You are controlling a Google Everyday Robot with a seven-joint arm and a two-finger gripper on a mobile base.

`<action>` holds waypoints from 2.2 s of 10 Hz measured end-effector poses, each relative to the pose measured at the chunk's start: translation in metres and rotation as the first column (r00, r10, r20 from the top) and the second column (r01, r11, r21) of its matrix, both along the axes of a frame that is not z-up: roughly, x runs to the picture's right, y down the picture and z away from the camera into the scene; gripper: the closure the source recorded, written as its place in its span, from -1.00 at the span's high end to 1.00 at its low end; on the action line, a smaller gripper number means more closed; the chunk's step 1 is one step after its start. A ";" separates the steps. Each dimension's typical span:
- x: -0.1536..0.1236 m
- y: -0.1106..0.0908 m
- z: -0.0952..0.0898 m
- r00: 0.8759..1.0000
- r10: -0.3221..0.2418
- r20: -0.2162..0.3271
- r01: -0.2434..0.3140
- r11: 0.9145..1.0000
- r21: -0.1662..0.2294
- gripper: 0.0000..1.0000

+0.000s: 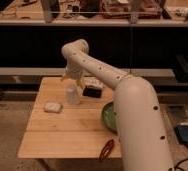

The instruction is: Pick up the ceramic cup

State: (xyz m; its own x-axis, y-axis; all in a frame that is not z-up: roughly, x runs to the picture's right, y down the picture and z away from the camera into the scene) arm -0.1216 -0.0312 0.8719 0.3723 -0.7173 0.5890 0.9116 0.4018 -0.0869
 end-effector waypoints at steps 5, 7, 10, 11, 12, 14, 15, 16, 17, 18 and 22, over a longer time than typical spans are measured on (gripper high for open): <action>-0.013 0.020 0.031 1.000 -0.009 0.005 0.010 0.997 -0.080 0.60; -0.006 0.025 0.041 1.000 -0.015 -0.005 0.015 0.995 -0.101 0.60; -0.005 0.039 0.054 0.999 -0.038 -0.012 0.036 0.991 -0.128 0.60; -0.007 0.040 0.057 0.999 -0.048 -0.012 0.046 0.992 -0.115 0.60; -0.007 0.039 0.058 0.998 -0.055 -0.014 0.053 0.993 -0.104 0.60; -0.007 0.038 0.058 0.998 -0.069 -0.017 0.067 0.994 -0.081 0.60; -0.007 0.037 0.059 0.997 -0.073 -0.021 0.071 0.995 -0.071 0.54; -0.007 0.038 0.059 0.997 -0.074 -0.023 0.072 0.995 -0.068 0.45; -0.006 0.039 0.059 0.997 -0.074 -0.025 0.072 0.995 -0.067 0.25; -0.006 0.040 0.057 0.997 -0.074 -0.026 0.072 0.995 -0.069 -0.03; 0.000 0.048 0.044 0.997 -0.080 -0.016 0.077 0.988 -0.131 -0.80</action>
